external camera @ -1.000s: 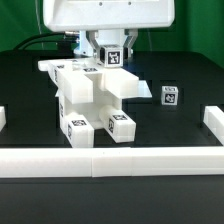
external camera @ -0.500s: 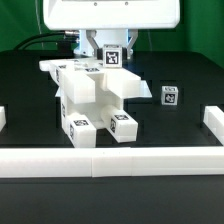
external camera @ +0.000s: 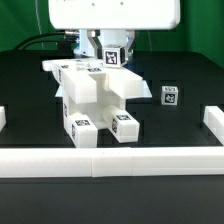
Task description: Assemble chair
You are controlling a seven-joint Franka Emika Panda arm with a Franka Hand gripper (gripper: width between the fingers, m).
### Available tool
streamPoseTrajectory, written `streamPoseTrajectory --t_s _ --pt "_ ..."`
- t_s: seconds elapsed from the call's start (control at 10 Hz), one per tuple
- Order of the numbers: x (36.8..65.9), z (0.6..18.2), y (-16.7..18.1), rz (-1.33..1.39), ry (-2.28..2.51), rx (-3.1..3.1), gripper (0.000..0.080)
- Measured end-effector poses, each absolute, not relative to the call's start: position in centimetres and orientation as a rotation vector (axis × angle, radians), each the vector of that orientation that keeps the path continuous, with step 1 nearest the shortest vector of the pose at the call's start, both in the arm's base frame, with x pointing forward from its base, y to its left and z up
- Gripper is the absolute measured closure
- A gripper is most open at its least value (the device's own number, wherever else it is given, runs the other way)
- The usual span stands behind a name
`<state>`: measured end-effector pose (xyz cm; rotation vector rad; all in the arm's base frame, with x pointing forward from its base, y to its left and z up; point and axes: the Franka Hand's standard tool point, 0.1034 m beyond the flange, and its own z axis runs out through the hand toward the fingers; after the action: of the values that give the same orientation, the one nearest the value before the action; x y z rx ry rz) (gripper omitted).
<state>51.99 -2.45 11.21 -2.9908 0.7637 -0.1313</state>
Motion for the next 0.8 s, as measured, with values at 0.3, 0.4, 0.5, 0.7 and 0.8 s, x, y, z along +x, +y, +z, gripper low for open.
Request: streamPoseTrajectory --t_s 0.3,0.4,0.5,0.7,0.8 --pt "51.98 11.16 -2.24 -0.118 1.082 -2.867 0.0515" --pt "51.96 11.13 -2.3 -0.113 1.164 -2.824 0.0515" --pt "51.94 11.1 -2.26 -0.106 1.239 -2.783 0.0515" --pt "51.95 11.11 -2.12 -0.092 1.399 -2.695 0.0515" --pt "51.97 11.11 -2.13 -0.093 1.401 -2.694 0.0515"
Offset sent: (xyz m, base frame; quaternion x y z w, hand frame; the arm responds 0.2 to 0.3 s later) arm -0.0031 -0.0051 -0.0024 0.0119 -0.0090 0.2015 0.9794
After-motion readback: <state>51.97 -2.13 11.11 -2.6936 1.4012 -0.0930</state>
